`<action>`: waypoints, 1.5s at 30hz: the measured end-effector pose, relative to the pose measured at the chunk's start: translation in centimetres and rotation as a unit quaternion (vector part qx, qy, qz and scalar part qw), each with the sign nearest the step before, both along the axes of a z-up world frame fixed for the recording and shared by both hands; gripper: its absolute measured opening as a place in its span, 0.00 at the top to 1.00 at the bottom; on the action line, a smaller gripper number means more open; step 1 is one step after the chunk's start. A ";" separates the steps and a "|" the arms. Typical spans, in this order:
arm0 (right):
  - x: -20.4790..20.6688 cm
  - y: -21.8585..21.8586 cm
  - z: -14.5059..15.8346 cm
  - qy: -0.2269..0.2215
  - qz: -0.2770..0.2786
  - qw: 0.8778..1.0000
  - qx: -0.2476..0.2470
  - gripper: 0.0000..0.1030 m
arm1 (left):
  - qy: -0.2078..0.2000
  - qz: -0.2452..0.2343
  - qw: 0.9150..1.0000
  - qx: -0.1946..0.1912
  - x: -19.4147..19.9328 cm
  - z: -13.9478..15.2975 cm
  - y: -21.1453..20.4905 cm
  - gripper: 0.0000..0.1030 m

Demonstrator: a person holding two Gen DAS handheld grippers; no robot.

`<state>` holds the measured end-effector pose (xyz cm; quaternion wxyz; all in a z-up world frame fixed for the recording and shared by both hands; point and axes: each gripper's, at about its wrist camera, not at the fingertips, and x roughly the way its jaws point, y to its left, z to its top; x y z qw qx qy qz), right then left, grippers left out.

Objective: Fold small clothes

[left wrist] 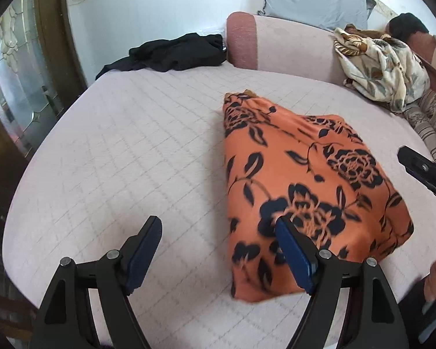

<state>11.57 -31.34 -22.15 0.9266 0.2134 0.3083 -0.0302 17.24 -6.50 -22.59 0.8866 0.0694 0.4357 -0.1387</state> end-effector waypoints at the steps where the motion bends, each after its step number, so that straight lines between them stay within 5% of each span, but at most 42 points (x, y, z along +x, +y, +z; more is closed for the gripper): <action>1: -0.5 0.7 0.1 -0.009 0.011 1.000 0.003 0.43 | 0.004 0.005 1.000 0.003 -0.2 -0.1 0.3 0.22; 4: -0.7 3.2 -0.7 0.012 0.055 0.998 -0.010 0.46 | 0.007 0.022 1.000 0.004 -0.8 0.2 1.4 0.22; 8: 0.8 5.3 -4.3 0.114 0.084 0.989 -0.033 0.45 | -0.015 0.042 0.999 -0.004 -1.9 2.1 2.3 0.22; 19: -4.9 5.1 3.2 0.027 0.051 0.997 -0.049 0.45 | -0.129 0.082 0.988 0.000 -5.8 10.7 3.7 0.17; 31: -11.8 5.9 12.4 -0.077 -0.003 0.993 -0.084 0.43 | -0.190 0.074 0.979 0.011 -10.2 16.7 3.0 0.09; 45: -14.1 8.1 12.9 -0.053 -0.012 0.992 -0.114 0.42 | -0.193 0.079 0.978 0.009 -11.8 17.7 3.7 0.09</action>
